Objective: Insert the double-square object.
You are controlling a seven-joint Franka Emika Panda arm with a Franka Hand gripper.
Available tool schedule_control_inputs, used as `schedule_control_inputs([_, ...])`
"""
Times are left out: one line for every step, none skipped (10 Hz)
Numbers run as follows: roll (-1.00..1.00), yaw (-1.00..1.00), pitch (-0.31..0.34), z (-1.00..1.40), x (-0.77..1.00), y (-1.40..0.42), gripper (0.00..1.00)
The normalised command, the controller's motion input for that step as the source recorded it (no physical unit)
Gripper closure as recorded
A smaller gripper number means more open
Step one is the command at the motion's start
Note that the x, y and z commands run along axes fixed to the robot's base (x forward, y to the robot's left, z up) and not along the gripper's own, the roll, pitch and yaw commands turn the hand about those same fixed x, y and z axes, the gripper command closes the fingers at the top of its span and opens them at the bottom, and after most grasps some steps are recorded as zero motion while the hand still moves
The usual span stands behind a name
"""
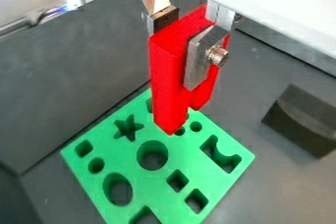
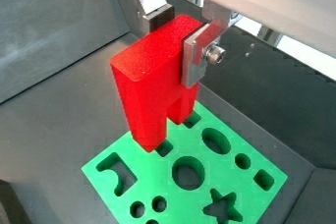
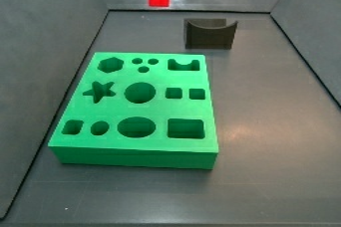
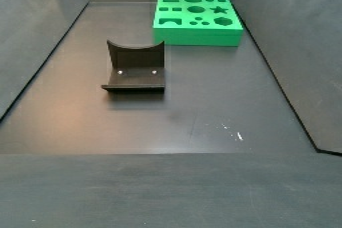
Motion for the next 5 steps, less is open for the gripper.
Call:
schedule_control_inputs([0.05,-0.81,-0.074,-1.00,0.31,-0.05,1.00])
schedule_control_inputs([0.06,-0.69,-0.074,-1.00,0.45,-0.09,1.00])
schedule_control_inputs([0.08,-0.74,-0.053,-1.00,0.42,-0.09,1.00])
schedule_control_inputs([0.08,-0.86,-0.040,-1.00,0.26,-0.05,1.00])
schedule_control_inputs([0.08,-1.00,-0.030,-0.88,0.00,-0.05,1.00])
